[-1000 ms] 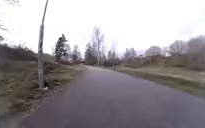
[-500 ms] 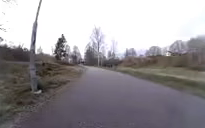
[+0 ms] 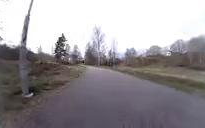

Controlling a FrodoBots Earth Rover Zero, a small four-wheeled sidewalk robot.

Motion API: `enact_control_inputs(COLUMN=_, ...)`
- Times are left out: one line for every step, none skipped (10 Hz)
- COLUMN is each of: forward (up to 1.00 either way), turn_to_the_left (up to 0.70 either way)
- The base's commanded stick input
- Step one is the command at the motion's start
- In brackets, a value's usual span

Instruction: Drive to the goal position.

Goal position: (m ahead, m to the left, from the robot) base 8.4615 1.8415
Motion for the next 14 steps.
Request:
enact_control_inputs(forward=0.70, turn_to_the_left=0.00)
enact_control_inputs(forward=0.70, turn_to_the_left=0.00)
enact_control_inputs(forward=0.70, turn_to_the_left=0.00)
enact_control_inputs(forward=0.70, turn_to_the_left=0.00)
enact_control_inputs(forward=0.70, turn_to_the_left=0.00)
enact_control_inputs(forward=0.70, turn_to_the_left=0.00)
enact_control_inputs(forward=0.70, turn_to_the_left=0.00)
enact_control_inputs(forward=0.70, turn_to_the_left=0.00)
enact_control_inputs(forward=0.70, turn_to_the_left=0.00)
enact_control_inputs(forward=0.70, turn_to_the_left=0.00)
enact_control_inputs(forward=0.70, turn_to_the_left=0.00)
enact_control_inputs(forward=0.70, turn_to_the_left=0.00)
enact_control_inputs(forward=0.70, turn_to_the_left=0.00)
enact_control_inputs(forward=0.70, turn_to_the_left=0.00)
